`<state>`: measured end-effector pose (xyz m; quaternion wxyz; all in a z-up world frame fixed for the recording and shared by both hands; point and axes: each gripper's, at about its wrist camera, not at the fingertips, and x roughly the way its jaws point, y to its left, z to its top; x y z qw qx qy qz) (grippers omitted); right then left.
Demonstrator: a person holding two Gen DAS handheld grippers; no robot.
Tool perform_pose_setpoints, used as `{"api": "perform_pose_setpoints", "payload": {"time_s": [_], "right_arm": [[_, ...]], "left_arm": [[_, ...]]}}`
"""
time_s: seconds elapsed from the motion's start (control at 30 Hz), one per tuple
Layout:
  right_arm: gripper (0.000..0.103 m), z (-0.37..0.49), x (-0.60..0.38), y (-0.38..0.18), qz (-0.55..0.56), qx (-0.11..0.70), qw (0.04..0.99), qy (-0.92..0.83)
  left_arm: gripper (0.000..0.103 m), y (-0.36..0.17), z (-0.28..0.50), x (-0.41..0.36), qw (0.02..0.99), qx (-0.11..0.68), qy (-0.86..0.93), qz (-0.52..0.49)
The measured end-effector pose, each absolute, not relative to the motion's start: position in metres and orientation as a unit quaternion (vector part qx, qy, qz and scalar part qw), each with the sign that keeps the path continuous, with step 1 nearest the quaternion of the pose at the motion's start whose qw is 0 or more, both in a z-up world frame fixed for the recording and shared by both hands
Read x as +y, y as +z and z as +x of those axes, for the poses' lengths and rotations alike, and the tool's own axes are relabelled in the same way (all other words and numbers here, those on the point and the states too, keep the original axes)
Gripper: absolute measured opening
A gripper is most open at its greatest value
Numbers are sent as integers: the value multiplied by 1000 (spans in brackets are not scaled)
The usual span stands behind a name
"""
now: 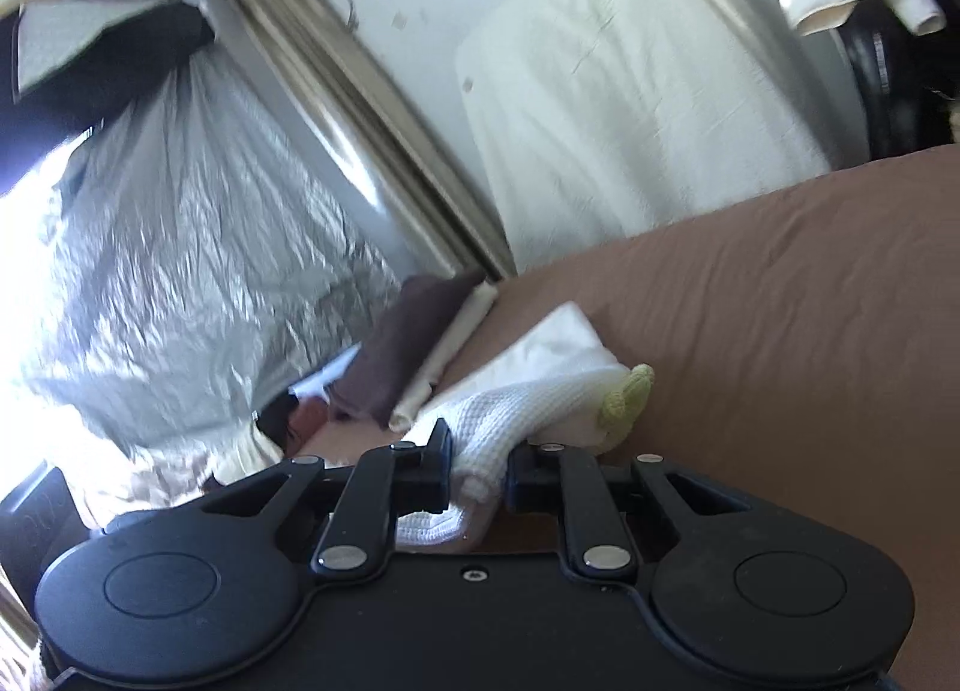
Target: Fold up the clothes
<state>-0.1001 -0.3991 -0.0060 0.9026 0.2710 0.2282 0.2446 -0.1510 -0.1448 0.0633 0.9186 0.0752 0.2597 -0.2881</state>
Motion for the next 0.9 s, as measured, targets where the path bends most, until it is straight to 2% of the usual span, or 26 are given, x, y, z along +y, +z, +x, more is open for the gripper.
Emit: {"api": "perform_pose_setpoints", "payload": {"time_s": [0.2, 0.33, 0.47, 0.57, 0.67, 0.7, 0.73, 0.77, 0.8, 0.9], "right_arm": [[19, -127, -411, 7, 261, 237, 907, 229], [20, -82, -393, -2, 201, 275, 917, 206], [20, -17, -362, 6, 146, 277, 926, 210], [20, 29, -330, 32, 101, 263, 932, 228], [22, 70, -299, 53, 57, 238, 939, 241], [22, 88, -294, 50, 70, 239, 939, 238], [35, 106, -289, 45, 86, 241, 938, 234], [54, 122, -287, 34, 105, 248, 935, 231], [59, 134, -289, 21, 119, 249, 936, 217], [62, 147, -306, -30, 177, 287, 931, 139]], "left_arm": [[15, 64, -169, -148, 897, 279, -335, 75], [15, 39, -136, -154, 906, 289, -283, 122], [15, 50, -90, -140, 919, 256, -236, 184], [16, 72, -46, -118, 929, 253, -202, 181], [21, 75, 5, -94, 932, 264, -187, 165], [29, 70, 23, -87, 932, 269, -184, 162], [36, 59, 43, -79, 932, 273, -173, 162], [58, 45, 61, -73, 934, 275, -157, 166], [66, 30, 79, -66, 936, 278, -137, 170], [66, -19, 106, -33, 940, 312, -78, 117]]}}
